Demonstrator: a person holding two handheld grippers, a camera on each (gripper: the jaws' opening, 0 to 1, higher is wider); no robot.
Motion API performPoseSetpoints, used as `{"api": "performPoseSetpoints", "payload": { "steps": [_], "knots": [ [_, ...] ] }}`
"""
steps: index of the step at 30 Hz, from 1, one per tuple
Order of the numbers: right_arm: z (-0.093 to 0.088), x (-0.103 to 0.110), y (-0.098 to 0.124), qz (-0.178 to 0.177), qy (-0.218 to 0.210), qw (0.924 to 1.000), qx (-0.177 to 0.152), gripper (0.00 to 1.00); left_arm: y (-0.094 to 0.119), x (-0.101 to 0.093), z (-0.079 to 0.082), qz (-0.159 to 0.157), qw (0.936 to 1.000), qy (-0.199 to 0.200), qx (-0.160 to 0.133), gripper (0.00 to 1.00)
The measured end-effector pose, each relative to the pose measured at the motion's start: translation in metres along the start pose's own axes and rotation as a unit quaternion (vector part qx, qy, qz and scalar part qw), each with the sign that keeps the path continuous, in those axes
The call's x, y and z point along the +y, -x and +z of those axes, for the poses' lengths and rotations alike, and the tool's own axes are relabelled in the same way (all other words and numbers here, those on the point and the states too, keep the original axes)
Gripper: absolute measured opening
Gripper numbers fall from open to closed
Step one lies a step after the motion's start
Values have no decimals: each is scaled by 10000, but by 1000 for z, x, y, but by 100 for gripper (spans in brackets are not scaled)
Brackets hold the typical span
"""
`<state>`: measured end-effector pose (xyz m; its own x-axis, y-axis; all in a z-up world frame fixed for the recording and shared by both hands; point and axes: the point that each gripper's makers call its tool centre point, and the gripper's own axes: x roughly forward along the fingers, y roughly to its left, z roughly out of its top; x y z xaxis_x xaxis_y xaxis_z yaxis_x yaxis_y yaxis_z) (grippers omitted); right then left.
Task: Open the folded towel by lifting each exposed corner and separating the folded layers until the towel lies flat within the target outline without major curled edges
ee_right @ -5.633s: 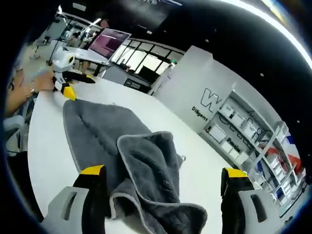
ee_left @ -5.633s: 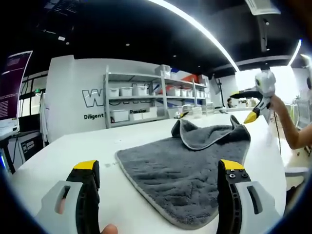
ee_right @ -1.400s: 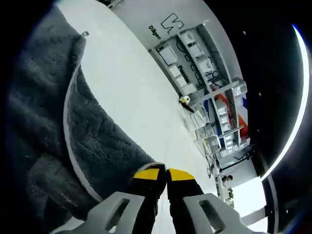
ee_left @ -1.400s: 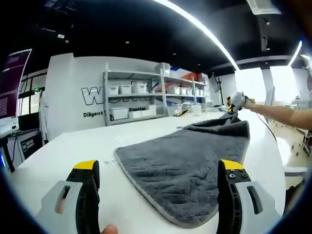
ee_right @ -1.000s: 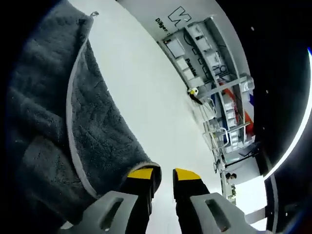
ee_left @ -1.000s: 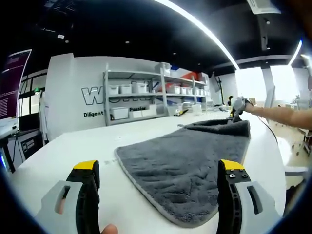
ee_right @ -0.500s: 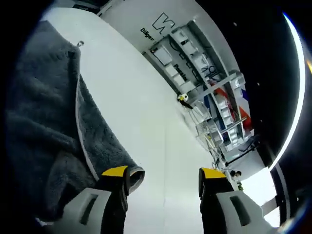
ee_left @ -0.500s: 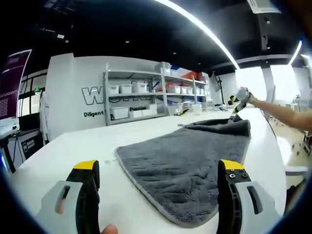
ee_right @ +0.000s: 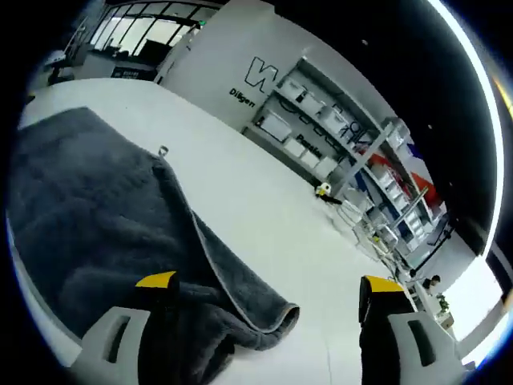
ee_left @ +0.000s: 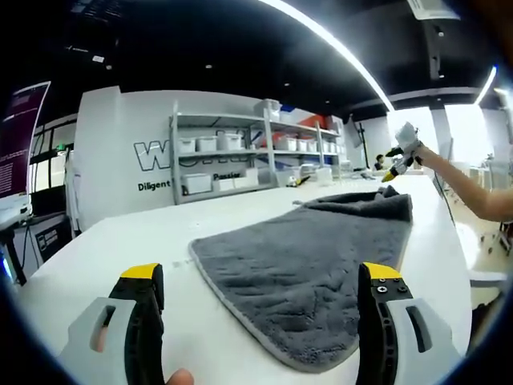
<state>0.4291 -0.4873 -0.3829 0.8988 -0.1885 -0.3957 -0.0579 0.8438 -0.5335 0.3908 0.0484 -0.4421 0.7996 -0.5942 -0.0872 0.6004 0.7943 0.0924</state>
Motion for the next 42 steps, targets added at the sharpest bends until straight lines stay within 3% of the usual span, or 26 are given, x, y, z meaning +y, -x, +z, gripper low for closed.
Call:
{"api": "performPoseSetpoints", "payload": {
  "steps": [5, 9, 13, 15, 18, 22, 26, 28, 34, 42],
  "knots": [
    [25, 41, 10, 608, -334, 9966, -445, 99, 0, 2, 0, 13, 10000, 23, -3, 99],
    [43, 80, 16, 1167, -531, 9874, -925, 99, -1, 4, 0, 14, 10000, 24, 10, 99],
    [55, 107, 14, 1443, -696, 9790, -1263, 99, -1, 4, -1, 13, 10000, 36, 33, 99],
    [63, 121, 6, 1562, -846, 9711, -1591, 99, -1, 5, 0, 14, 10000, 39, 21, 99],
    [59, 134, -6, 1694, -890, 9685, -1596, 99, 0, 5, 0, 13, 10000, 54, 8, 99],
    [59, 137, -15, 1711, -1000, 9650, -1715, 99, -1, 5, 0, 10, 10000, 58, -1, 99],
    [65, 137, -14, 1733, -988, 9629, -1817, 98, 0, 5, -1, 29, 10000, 67, 20, 99],
    [61, 139, -16, 1757, -929, 9648, -1721, 97, 0, 7, 0, 57, 10000, 74, 3, 99],
    [58, 141, -10, 1865, -1027, 9605, -1791, 97, 1, 12, 0, 158, 9997, 176, -46, 99],
    [51, 146, -6, 2020, -1168, 9558, -1789, 96, 5, 26, 3, 510, 9986, 61, -94, 91]
  ]
}}
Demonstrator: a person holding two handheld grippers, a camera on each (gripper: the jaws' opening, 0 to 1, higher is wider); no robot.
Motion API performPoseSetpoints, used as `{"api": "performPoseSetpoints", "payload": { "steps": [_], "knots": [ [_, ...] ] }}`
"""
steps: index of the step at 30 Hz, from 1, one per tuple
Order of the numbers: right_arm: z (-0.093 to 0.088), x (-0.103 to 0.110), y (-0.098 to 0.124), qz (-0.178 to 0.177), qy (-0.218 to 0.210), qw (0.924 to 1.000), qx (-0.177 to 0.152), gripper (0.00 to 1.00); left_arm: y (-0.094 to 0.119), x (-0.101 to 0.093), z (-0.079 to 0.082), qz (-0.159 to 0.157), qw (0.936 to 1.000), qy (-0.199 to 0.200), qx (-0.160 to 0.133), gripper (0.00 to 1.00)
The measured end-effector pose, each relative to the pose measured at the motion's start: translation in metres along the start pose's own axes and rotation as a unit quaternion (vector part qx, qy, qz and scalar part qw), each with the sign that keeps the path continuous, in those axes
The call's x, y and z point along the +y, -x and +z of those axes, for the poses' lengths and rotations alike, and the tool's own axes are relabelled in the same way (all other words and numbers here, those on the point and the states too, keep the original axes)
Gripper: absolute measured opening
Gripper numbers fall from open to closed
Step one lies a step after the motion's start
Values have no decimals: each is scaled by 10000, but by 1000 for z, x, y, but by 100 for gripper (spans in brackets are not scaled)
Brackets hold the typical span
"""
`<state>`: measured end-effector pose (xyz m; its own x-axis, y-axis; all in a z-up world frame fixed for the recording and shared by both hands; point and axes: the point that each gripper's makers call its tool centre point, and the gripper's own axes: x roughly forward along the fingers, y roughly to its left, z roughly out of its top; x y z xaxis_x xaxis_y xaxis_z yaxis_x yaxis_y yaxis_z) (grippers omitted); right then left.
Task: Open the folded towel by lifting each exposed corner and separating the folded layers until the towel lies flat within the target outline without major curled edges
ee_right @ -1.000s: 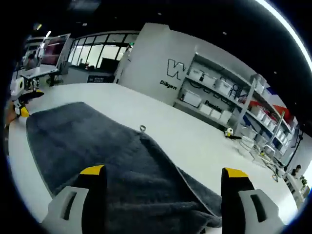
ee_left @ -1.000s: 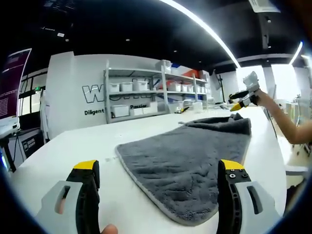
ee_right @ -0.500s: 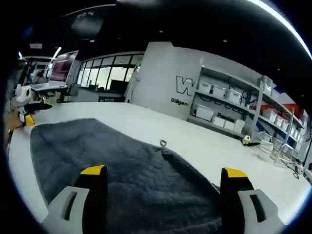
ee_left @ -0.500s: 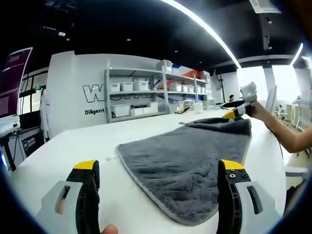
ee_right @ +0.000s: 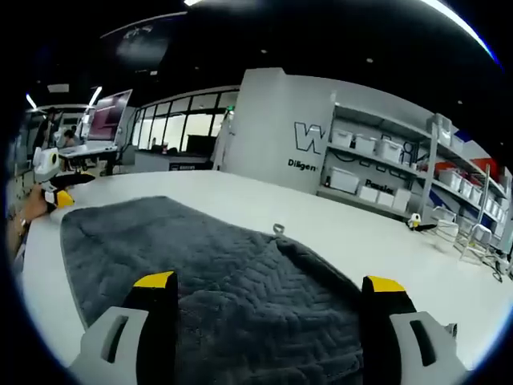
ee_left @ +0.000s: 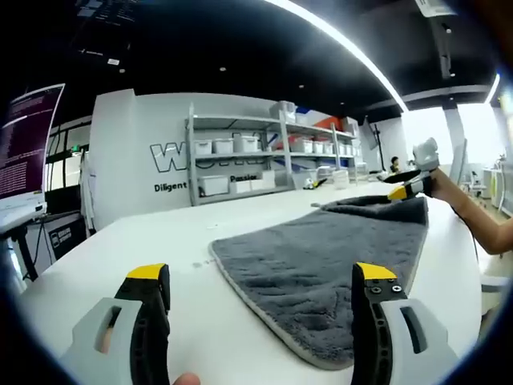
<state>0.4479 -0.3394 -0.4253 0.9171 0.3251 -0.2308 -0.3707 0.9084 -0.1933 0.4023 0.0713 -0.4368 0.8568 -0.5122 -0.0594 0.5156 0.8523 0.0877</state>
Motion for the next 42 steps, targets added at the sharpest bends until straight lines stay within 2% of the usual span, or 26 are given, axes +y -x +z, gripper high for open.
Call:
{"api": "performPoseSetpoints", "payload": {
  "steps": [4, 8, 10, 12, 14, 19, 25, 26, 28, 31, 32, 42],
  "knots": [
    [-1, -1, 1, -58, 70, 10000, 31, 96, 2, 6, 3, 230, 9996, -113, -67, 84],
    [-2, 1, 0, -2, 58, 10000, 50, 96, 1, 8, 0, 218, 9997, -59, -21, 76],
    [-1, 1, 0, -4, 67, 10000, 46, 96, 0, 7, -2, 190, 9998, -38, 27, 66],
    [-1, 0, 2, -27, 61, 10000, 22, 96, -2, 6, -4, 189, 9996, -157, 110, 58],
    [0, -1, 2, -30, 56, 10000, -2, 96, -4, 4, -6, 183, 9993, -277, 185, 56],
    [1, 0, 2, -15, 63, 10000, -4, 96, -12, -4, -18, -22, 9979, -397, 502, 44],
    [0, 2, 5, 4, 76, 10000, -9, 96, -15, -6, -23, -108, 9968, -429, 661, 39],
    [0, 2, 5, 10, 76, 10000, -9, 96, -16, -5, -25, -103, 9965, -439, 698, 36],
    [0, 3, 4, 35, 71, 10000, -14, 96, -18, -8, -29, -201, 9952, -480, 827, 30],
    [0, 4, 5, 47, 83, 10000, -1, 96, -20, -9, -36, -199, 9922, -686, 1020, 30],
    [0, 4, 4, 52, 100, 9999, 6, 96, -21, -11, -42, -202, 9888, -852, 1209, 29],
    [-3, 6, 5, 74, 95, 9999, 35, 96, -24, -26, -46, -559, 9861, -943, 1252, 8]
  ]
}}
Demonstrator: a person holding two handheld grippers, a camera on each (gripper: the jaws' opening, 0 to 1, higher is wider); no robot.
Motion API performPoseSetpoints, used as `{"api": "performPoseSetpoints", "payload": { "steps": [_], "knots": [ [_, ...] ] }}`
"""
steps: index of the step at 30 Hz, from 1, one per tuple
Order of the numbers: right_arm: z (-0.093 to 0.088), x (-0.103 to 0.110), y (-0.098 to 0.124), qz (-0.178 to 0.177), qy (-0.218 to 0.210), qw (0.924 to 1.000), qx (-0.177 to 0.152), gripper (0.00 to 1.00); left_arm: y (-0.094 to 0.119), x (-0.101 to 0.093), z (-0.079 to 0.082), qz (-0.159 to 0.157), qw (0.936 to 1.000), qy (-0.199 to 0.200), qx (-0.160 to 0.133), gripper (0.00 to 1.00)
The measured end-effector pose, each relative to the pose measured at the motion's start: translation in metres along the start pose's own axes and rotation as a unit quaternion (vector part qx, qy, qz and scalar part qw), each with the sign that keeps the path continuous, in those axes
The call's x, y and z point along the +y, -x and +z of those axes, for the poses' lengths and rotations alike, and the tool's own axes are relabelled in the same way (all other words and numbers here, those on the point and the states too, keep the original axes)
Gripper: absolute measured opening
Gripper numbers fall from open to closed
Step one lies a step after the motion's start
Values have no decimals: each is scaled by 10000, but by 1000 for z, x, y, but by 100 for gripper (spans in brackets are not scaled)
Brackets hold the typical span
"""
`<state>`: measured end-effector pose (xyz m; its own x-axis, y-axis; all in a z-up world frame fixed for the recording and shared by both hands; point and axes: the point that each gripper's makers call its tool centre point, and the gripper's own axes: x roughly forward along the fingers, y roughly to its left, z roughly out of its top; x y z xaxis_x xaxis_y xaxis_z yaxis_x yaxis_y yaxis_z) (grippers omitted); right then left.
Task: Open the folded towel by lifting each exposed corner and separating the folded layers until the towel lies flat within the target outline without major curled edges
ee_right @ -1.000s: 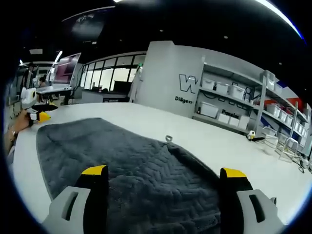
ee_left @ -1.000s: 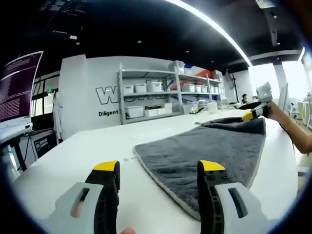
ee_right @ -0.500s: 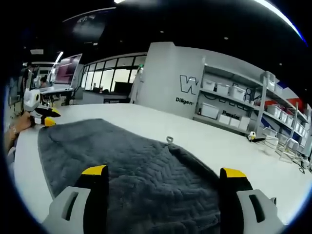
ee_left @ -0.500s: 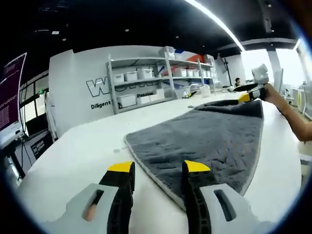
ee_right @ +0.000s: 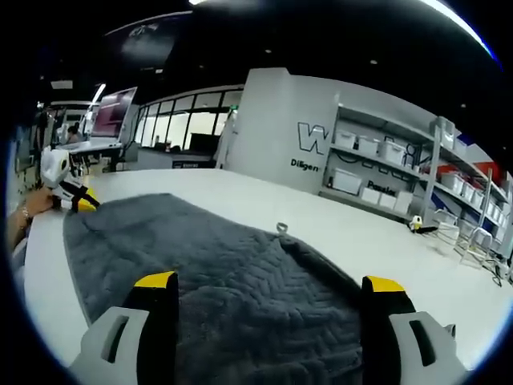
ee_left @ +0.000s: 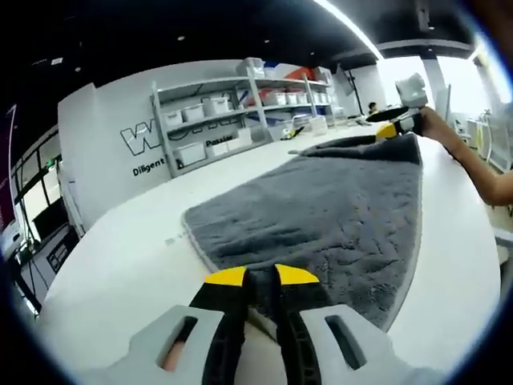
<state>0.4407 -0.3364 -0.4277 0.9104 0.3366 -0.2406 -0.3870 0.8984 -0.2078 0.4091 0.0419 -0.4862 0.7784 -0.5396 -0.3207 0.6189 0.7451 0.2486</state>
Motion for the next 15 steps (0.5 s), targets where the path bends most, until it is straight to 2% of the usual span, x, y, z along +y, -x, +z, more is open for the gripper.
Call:
{"api": "performPoseSetpoints", "payload": {
  "steps": [2, 6, 11, 15],
  "knots": [
    [0, 0, 0, 5, 10, 10000, 12, 96, 0, -2, 0, -50, 10000, -33, 6, 4],
    [0, 0, 0, -5, 0, 10000, 0, 96, -1, -4, 0, -74, 9999, -73, 27, 3],
    [-1, 0, 0, -6, -1, 10000, 12, 96, 0, 1, 0, 58, 9999, -101, 13, 11],
    [-2, 1, 1, 2, 1, 10000, 41, 96, 0, 1, -1, 75, 10000, 19, 18, 11]
  ]
}}
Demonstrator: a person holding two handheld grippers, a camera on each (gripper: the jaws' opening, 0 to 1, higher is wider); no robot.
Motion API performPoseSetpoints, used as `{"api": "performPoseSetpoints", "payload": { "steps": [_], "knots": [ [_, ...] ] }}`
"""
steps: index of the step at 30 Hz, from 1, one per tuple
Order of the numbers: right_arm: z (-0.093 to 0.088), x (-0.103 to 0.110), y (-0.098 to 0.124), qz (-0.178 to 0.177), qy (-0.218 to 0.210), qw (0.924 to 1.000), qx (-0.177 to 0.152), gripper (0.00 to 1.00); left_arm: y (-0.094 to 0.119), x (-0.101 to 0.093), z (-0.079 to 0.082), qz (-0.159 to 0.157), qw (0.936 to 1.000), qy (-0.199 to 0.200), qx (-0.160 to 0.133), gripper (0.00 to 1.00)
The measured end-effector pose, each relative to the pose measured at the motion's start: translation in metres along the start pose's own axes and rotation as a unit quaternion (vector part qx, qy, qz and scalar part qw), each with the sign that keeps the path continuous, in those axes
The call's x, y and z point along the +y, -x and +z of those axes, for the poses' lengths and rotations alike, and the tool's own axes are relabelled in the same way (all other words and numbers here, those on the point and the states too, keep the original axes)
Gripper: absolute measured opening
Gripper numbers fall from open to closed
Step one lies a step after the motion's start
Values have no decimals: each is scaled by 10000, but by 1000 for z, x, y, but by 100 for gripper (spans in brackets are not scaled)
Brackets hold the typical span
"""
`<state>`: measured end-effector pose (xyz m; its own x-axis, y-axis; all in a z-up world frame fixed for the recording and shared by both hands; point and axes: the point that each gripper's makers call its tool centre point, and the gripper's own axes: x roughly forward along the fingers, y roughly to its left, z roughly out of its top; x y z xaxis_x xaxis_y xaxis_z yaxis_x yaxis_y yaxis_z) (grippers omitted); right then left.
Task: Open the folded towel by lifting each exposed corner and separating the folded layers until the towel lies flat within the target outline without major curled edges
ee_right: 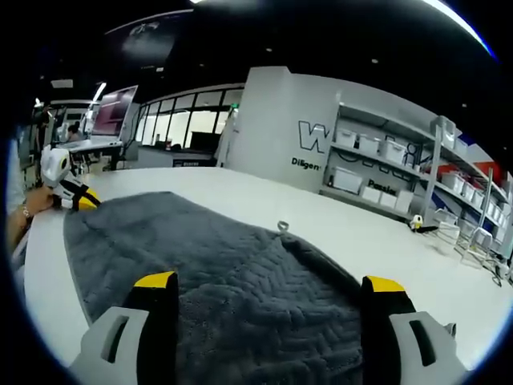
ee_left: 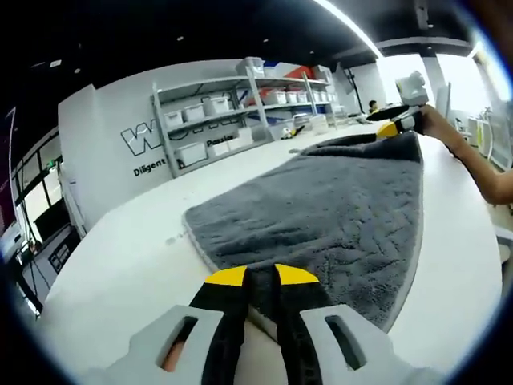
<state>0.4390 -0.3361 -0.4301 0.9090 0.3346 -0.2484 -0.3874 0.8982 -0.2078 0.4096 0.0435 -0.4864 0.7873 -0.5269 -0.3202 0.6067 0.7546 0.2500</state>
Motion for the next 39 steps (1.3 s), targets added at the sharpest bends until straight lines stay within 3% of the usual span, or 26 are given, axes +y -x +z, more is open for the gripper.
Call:
{"api": "performPoseSetpoints", "payload": {
  "steps": [11, 20, 24, 30, 39],
  "knots": [
    [-3, 2, 1, 15, 18, 10000, 51, 96, -4, -3, -2, -109, 9995, 295, 41, 3],
    [-4, 1, -1, 34, 54, 9999, 102, 96, -2, -3, -4, -158, 9958, 882, 181, 1],
    [-3, 1, -1, 38, 55, 9999, 88, 96, 1, 1, -6, 15, 9974, 684, 233, 1],
    [-3, 1, 0, 48, 25, 10000, 75, 96, 4, 11, -10, 259, 9961, 778, 324, 1],
    [-4, 3, 0, 74, -2, 9999, 82, 96, 16, 33, -19, 471, 9855, 1605, 274, 1]
  ]
}}
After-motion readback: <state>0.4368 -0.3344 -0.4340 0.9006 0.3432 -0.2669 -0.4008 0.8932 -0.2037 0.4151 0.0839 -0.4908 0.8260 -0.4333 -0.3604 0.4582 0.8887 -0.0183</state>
